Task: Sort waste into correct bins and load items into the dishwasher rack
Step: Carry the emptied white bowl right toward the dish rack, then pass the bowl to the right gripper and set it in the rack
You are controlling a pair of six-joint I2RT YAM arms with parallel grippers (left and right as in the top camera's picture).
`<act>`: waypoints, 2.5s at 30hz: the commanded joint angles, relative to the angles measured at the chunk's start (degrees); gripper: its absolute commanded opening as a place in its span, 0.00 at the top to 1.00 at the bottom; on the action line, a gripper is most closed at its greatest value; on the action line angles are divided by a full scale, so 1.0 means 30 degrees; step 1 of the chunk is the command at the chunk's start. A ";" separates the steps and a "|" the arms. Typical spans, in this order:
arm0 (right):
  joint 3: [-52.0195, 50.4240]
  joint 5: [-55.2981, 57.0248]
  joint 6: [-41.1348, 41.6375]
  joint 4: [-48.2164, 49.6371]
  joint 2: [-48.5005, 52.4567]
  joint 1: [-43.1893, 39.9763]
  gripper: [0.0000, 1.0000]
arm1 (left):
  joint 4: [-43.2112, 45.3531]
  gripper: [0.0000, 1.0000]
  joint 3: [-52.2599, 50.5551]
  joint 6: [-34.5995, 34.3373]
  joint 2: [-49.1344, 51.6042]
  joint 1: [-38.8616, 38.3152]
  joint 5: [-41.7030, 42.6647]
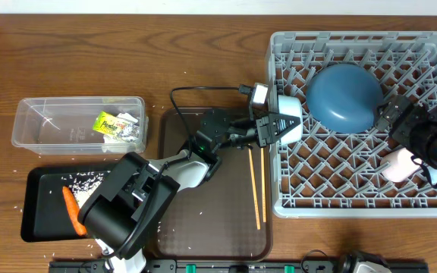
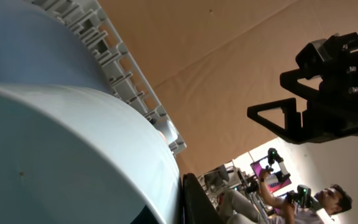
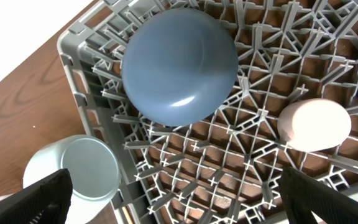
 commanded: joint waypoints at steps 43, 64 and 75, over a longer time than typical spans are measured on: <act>0.0226 -0.2266 -0.2499 -0.0168 -0.0022 -0.0051 0.01 | -0.3818 0.02 0.0495 -0.0335 -0.1326 0.5683 0.5530; 0.0226 0.2586 0.0051 0.0801 0.1683 1.5948 0.01 | -2.3839 0.02 0.0503 0.5639 -1.4469 1.5679 0.3803; 0.0226 0.4532 0.3257 0.0852 0.8043 2.1507 0.01 | -3.5255 0.02 0.1056 1.0593 -1.6385 1.7806 -0.2871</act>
